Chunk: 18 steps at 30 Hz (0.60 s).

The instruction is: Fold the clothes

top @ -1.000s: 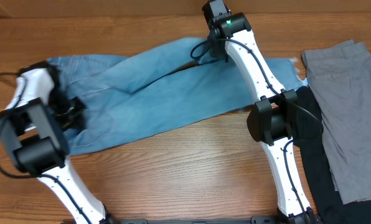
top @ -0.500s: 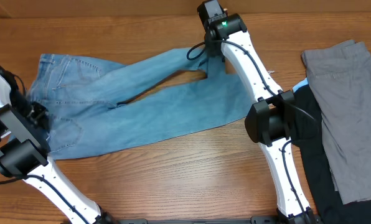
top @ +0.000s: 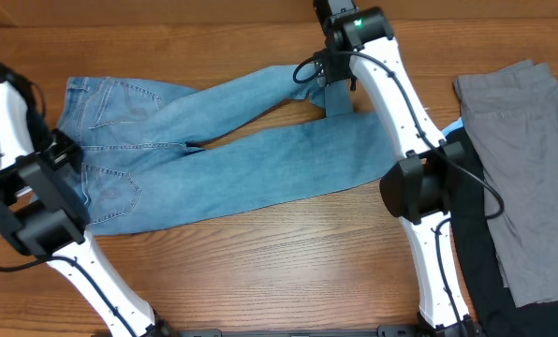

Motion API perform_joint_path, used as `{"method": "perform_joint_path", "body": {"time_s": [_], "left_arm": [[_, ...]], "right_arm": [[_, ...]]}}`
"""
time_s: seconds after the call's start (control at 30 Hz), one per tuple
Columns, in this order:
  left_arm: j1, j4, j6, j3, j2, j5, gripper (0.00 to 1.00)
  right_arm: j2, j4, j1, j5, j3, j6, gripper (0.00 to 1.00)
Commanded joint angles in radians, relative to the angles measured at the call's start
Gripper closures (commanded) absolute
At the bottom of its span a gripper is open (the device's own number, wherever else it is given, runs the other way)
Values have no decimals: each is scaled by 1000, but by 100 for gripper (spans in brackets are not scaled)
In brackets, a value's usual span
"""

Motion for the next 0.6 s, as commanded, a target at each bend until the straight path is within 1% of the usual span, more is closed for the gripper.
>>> {"method": "perform_joint_path", "body": {"time_s": [0.0, 0.07, 0.13, 0.27, 0.4, 0.57], "left_arm": [[-57, -9, 27, 23, 6, 36, 35], [-88, 2, 29, 22, 7, 56, 37], [-112, 26, 43, 21, 7, 66, 38], [-152, 35, 54, 21, 7, 76, 29], [-175, 36, 54, 17, 7, 76, 28], [-175, 36, 54, -3, 9, 77, 29]], "right_arm": [[-53, -50, -7, -311, 8, -38, 0], [-53, -61, -7, -321, -22, -39, 0], [-53, -42, -7, -321, -80, -60, 3], [-53, 49, -7, -304, -232, -63, 11], [-53, 129, -8, -223, -344, -63, 11], [-53, 157, -10, -138, -383, -61, 12]]}}
